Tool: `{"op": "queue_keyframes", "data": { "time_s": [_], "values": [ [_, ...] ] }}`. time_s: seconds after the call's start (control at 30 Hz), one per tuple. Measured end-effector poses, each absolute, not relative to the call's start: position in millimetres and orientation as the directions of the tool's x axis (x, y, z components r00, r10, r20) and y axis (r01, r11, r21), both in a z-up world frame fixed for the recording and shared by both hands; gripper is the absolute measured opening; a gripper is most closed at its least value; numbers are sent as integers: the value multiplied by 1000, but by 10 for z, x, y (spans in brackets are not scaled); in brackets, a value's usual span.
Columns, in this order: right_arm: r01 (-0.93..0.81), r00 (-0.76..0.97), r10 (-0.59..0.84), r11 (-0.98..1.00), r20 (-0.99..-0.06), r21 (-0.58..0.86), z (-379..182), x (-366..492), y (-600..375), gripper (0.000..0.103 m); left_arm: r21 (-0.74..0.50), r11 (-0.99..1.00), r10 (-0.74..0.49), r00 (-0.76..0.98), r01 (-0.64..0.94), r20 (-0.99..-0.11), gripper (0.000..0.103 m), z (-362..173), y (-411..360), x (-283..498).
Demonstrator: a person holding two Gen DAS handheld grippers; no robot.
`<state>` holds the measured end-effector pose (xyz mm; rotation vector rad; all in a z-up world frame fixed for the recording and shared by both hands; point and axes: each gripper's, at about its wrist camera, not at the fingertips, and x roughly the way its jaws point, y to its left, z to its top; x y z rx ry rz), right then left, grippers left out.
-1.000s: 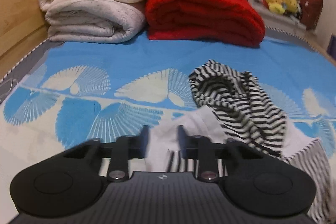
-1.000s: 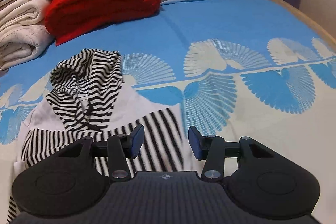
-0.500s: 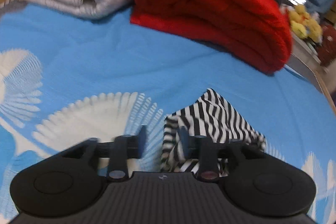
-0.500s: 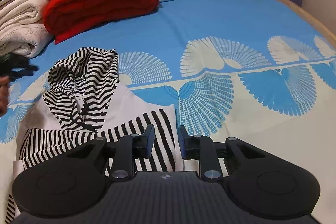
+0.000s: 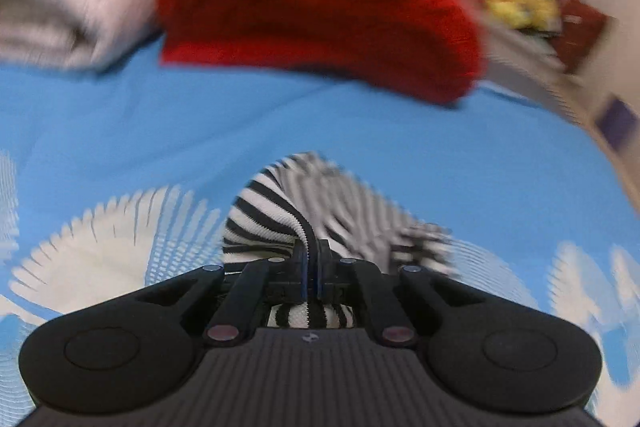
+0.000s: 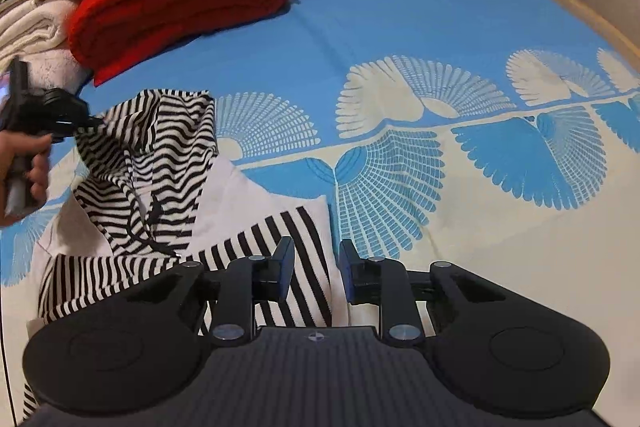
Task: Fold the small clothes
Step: 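Lift the hem toward the hood with the left tool while the right tool grasps the hem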
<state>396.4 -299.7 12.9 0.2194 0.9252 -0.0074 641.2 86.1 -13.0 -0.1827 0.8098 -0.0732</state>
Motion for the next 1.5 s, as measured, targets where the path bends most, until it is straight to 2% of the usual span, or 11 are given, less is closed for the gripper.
{"op": "queue_keyframes", "data": {
  "time_s": [0.17, 0.3, 0.4, 0.53, 0.7, 0.97, 1.17, 1.23, 1.27, 1.33, 1.5],
  "values": [
    [118, 614, 88, 972, -784, 202, 196, 3929, -3021, 26, -239, 936, -353, 688, 259, -634, 4, 272, 563, 4770],
    [134, 621, 105, 962, -777, 237, 256, 3859, -3002, 26, -210, 881, -403, 442, 423, -801, 6, 43, 345, 3453],
    [130, 638, 124, 956, -760, 265, 346, 3755, -2957, 26, -248, 912, -356, 332, 327, -873, 10, -100, 536, 3088],
    [106, 653, 163, 947, -740, 303, 410, 3610, -2894, 29, -316, 945, -316, 459, 80, -830, 30, -71, 952, 3258],
    [74, 604, 246, 930, -758, 361, 261, 3567, -2785, 36, -420, 883, -312, 408, -208, -858, 34, -501, 1144, 3574],
    [45, 472, 379, 891, -796, 451, -124, 3710, -2447, 50, -479, 850, -387, 358, -218, -850, 62, -633, 891, 3824],
    [-36, 399, 413, 899, -819, 436, -275, 3823, -2063, 52, -437, 858, -350, 315, -270, -882, 47, -788, 892, 3867],
    [-67, 378, 380, 921, -844, 385, -322, 3833, -1942, 49, -443, 861, -363, 307, -251, -880, 9, -807, 866, 3909],
    [-78, 380, 365, 928, -850, 364, -333, 3829, -1908, 34, -448, 860, -369, 310, -243, -876, 1, -797, 871, 3934],
    [-70, 408, 350, 933, -843, 354, -306, 3828, -1905, 2, -452, 861, -346, 385, -231, -856, 1, -663, 957, 3978],
    [5, 625, 457, 808, -633, 589, 146, 3717, -2366, 1, -416, 901, -191, 749, -122, -634, 1, 146, 1338, 3950]
  ]
}}
